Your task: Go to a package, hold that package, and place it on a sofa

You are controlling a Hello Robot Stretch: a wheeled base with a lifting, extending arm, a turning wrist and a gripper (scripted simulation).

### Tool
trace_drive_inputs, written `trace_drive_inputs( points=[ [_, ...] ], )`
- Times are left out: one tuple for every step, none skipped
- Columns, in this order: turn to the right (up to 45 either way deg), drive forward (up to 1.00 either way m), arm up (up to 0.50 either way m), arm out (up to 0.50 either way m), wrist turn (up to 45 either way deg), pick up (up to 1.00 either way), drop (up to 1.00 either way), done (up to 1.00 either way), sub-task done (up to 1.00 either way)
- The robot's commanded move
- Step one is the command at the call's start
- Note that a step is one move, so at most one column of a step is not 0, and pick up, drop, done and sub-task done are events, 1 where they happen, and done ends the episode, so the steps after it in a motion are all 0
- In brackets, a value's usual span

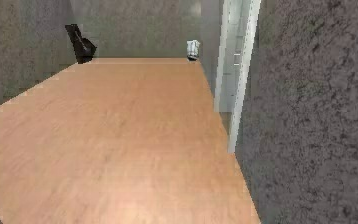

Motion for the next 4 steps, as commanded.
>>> trace_drive_inputs(
  points=[
    [42.0,0.00,0.00,0.00,0.0,0.00,0.00,0.00,0.00],
    [0.0,0.05,0.00,0.00,0.0,0.00,0.00,0.00,0.00],
    [-45.0,0.00,0.00,0.00,0.0,0.00,0.00,0.00,0.00],
    [0.0,1.00,0.00,0.00,0.0,0.00,0.00,0.00,0.00]
  ],
)
